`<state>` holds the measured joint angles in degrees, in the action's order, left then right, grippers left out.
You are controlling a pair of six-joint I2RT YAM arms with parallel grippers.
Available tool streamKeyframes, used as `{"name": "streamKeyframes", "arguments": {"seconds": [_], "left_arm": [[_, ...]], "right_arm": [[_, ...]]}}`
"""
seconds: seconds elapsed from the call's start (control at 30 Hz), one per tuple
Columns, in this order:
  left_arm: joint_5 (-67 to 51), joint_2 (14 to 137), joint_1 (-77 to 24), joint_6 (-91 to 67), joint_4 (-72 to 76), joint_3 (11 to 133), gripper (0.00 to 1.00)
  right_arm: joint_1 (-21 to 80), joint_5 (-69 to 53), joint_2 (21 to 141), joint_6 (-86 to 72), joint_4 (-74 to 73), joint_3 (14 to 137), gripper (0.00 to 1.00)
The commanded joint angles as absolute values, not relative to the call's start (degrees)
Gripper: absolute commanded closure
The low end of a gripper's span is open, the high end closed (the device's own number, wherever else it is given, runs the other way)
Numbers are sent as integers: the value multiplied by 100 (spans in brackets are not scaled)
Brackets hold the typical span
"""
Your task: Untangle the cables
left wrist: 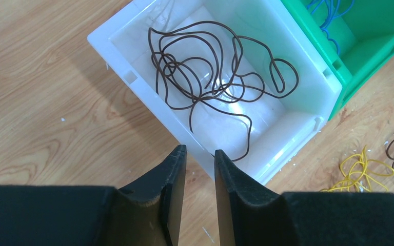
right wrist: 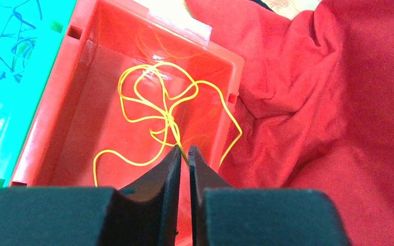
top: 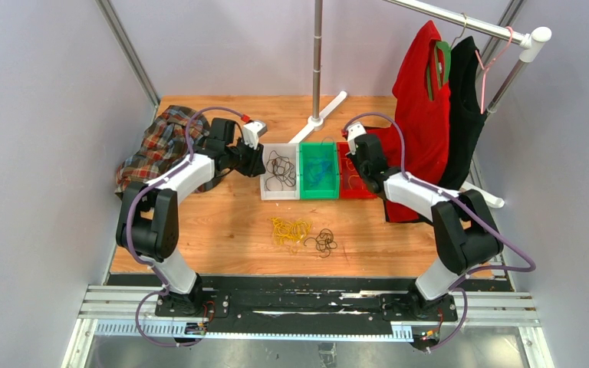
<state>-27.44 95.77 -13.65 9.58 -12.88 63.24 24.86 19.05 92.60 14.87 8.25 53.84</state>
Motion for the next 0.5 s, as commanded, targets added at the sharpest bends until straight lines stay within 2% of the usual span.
{"name": "streamKeyframes", "arguments": {"seconds": [0.0,0.2,0.47], "left_arm": [[-2540,9751,-1396,1157,-1104,6221,69],[-2548,9703,-1393,1166,-1081,6171,70],[-2575,9625,-1389,1195,-1120,6184,70]], "right_arm": [[2527,2097,9138,1589,758,5583,99],[2552,1842,9142,1362,631,5751,99],[2751,1538,8495,1084,598,6215,99]]}}
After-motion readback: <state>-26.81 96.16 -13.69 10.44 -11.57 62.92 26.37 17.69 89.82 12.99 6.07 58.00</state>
